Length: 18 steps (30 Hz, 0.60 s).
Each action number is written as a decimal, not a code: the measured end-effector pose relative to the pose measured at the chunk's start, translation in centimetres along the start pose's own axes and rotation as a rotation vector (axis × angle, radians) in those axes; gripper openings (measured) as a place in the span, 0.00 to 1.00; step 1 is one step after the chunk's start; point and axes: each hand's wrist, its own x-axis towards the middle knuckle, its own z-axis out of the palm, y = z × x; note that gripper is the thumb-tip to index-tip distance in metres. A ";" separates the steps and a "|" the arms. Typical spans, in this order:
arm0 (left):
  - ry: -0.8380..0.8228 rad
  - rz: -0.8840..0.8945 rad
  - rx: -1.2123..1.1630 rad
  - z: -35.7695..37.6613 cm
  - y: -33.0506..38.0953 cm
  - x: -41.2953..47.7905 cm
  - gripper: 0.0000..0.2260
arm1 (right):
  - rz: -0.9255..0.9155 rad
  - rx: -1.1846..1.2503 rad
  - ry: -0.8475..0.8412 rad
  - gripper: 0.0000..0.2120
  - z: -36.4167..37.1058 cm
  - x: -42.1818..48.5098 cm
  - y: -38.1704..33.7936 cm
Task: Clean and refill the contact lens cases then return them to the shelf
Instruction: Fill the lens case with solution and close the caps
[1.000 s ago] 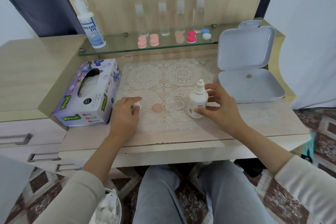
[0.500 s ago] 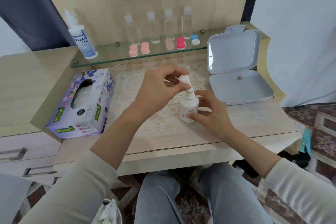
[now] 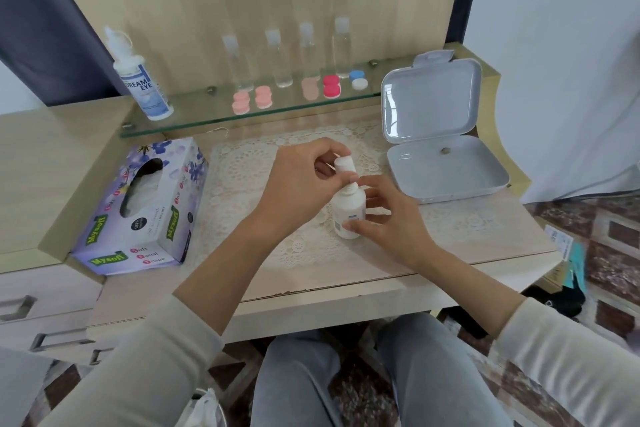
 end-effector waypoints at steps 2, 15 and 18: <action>-0.019 0.008 0.016 0.0 0.0 0.0 0.10 | -0.007 -0.004 -0.002 0.24 0.0 0.0 0.0; -0.136 -0.070 -0.083 -0.1 -0.1 0.6 0.08 | 0.006 -0.011 -0.017 0.24 0.0 0.3 0.1; -0.138 -0.050 -0.100 0.0 0.0 0.8 0.10 | 0.012 -0.019 -0.018 0.24 0.0 0.3 0.2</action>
